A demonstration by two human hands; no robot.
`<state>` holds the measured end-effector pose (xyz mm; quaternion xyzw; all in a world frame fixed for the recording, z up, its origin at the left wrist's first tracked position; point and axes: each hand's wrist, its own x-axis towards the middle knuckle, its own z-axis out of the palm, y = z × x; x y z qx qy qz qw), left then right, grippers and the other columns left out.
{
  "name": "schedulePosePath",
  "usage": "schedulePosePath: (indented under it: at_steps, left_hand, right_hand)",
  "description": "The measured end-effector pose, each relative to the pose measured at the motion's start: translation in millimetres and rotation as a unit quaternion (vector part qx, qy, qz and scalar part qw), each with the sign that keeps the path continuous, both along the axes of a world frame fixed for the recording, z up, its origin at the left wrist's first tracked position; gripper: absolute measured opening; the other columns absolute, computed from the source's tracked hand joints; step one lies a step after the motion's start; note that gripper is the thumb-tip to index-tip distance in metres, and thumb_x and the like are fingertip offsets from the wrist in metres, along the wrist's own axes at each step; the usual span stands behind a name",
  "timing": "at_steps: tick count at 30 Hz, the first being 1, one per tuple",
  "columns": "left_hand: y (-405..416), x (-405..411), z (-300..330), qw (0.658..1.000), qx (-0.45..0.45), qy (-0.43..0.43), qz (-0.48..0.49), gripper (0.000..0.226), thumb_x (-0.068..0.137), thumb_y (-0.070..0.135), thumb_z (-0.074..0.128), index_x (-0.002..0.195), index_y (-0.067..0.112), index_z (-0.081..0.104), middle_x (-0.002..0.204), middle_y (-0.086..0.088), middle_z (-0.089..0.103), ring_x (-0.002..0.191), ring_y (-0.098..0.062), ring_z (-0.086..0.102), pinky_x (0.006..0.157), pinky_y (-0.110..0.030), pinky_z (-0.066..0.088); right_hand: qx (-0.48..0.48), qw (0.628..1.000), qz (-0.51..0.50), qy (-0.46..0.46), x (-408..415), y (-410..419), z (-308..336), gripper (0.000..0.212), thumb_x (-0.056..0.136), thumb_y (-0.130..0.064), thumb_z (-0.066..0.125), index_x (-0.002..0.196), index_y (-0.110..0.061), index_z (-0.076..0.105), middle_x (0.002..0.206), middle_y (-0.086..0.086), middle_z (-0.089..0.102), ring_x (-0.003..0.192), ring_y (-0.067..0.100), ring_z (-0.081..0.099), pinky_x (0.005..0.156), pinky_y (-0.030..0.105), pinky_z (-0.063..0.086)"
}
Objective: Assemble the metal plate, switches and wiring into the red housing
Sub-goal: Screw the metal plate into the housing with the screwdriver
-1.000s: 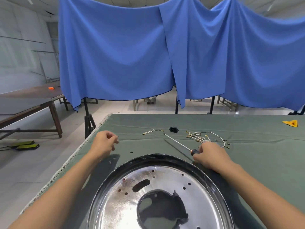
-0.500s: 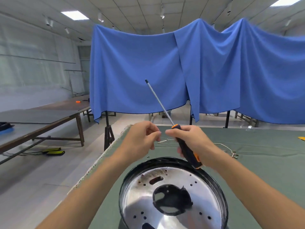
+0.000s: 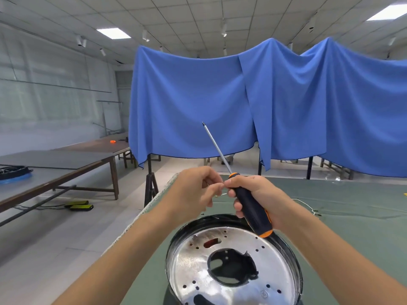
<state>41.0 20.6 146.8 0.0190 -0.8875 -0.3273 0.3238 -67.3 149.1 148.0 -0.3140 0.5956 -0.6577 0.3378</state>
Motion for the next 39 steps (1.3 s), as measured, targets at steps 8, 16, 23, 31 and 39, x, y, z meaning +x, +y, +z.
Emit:
schedulePosePath:
  at_steps: [8,16,23,31,39]
  left_hand:
    - [6,2,5,0.992,0.109,0.048,-0.032,0.007,0.089,0.001,0.060,0.083,0.001,0.063,0.069,-0.010,0.064,0.048,-0.017,0.055,0.048,-0.029,0.051]
    - [26,-6,-12,0.897,0.416,0.152,-0.004,0.011,0.089,0.011,0.063,0.085,0.003,0.070,0.073,-0.009,0.069,0.057,-0.017,0.059,0.056,-0.030,0.056]
    - [38,-17,-18,0.801,0.571,0.179,0.022,0.007,0.083,0.010,0.068,0.080,0.009,0.074,0.069,-0.004,0.069,0.057,-0.014,0.058,0.049,-0.020,0.051]
    - [-11,-2,-24,0.692,0.694,0.197,0.029,0.008,0.087,0.000,0.059,0.080,0.000,0.064,0.061,-0.008,0.069,0.048,-0.013,0.064,0.050,-0.025,0.057]
    - [-40,7,-28,0.651,0.728,0.212,0.020,0.014,0.091,0.005,0.054,0.081,-0.002,0.061,0.066,-0.015,0.071,0.081,-0.030,0.067,0.079,-0.039,0.053]
  right_hand:
    - [-0.026,0.997,0.032,-0.062,1,-4,-2,0.013,0.084,-0.020,0.065,0.078,-0.009,0.063,0.058,0.001,0.060,0.038,0.013,0.051,0.038,0.021,0.044]
    - [-0.130,0.972,0.002,-0.193,21,-20,-4,0.011,0.085,-0.017,0.063,0.078,-0.008,0.063,0.053,-0.001,0.055,0.035,0.010,0.047,0.038,0.018,0.044]
    - [-0.111,0.987,-0.080,-0.083,25,-21,-10,0.018,0.082,-0.023,0.070,0.084,-0.006,0.067,0.059,0.004,0.058,0.042,0.014,0.052,0.043,0.024,0.048]
    - [0.153,0.809,-0.214,0.526,-16,10,-19,0.030,0.076,-0.065,0.060,0.072,-0.036,0.055,0.065,-0.015,0.059,0.066,0.008,0.054,0.055,0.025,0.037]
    - [0.196,0.631,-0.208,0.721,-34,22,-31,0.072,0.057,-0.090,0.009,0.082,-0.037,0.050,0.060,-0.015,0.050,0.059,0.010,0.047,0.048,0.016,0.023]
